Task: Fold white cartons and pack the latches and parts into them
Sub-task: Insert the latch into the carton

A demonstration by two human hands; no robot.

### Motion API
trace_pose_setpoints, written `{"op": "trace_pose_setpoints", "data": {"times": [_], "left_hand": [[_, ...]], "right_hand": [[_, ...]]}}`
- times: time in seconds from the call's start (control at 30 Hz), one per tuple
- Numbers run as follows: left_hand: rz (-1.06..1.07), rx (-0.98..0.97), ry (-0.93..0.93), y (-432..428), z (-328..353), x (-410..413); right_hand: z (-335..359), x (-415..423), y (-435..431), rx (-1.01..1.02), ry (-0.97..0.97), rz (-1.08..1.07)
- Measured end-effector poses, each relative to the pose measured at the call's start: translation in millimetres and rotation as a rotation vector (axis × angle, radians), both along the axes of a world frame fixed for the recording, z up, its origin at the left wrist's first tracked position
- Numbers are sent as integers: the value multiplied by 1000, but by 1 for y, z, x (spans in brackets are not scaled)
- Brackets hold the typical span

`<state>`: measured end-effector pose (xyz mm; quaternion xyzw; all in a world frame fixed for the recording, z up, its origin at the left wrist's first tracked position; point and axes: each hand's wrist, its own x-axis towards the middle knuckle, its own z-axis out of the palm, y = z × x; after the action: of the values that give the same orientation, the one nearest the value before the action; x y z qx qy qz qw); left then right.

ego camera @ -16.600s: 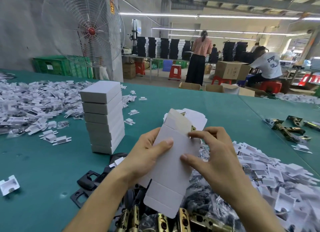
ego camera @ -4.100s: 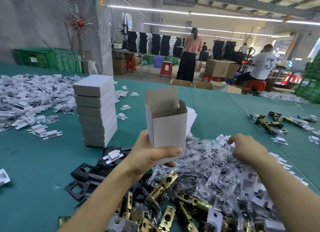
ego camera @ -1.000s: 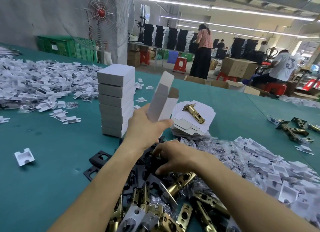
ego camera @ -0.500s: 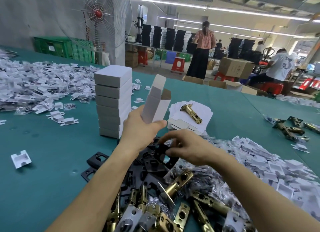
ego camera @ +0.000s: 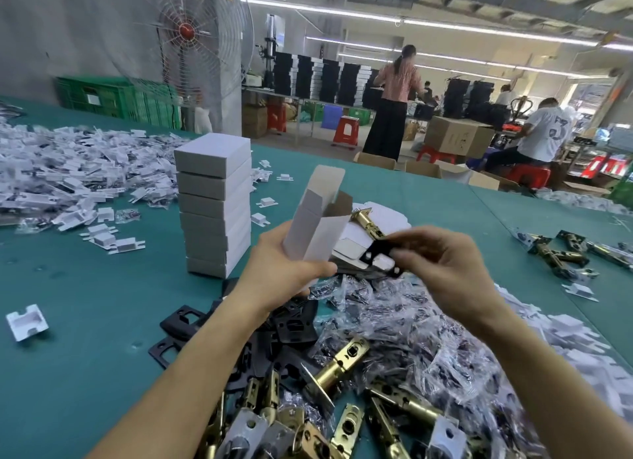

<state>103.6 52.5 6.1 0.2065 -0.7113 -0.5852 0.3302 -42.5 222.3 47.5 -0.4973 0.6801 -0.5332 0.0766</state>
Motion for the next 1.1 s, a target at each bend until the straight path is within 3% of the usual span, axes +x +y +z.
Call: {"op": "trace_pose_setpoints", "data": {"times": [0.07, 0.13, 0.2, 0.3, 0.6, 0.8, 1.1], "left_hand": [[-93, -72, 9, 3, 1, 0], [-177, -133, 21, 6, 1, 0], [-227, -152, 25, 8, 2, 0], [-291, -150, 39, 12, 2, -1], [-347, -187, 39, 15, 1, -1], [-398, -129, 59, 17, 1, -2], [-378, -103, -3, 18, -6, -6]], "right_hand": [[20, 6, 1, -216, 54, -1], [38, 12, 1, -303, 237, 10], [51, 16, 2, -274, 453, 2], [59, 19, 2, -70, 665, -22], [76, 31, -11, 287, 745, 97], [79, 43, -26, 477, 956, -84], [81, 39, -27, 659, 937, -84]]}}
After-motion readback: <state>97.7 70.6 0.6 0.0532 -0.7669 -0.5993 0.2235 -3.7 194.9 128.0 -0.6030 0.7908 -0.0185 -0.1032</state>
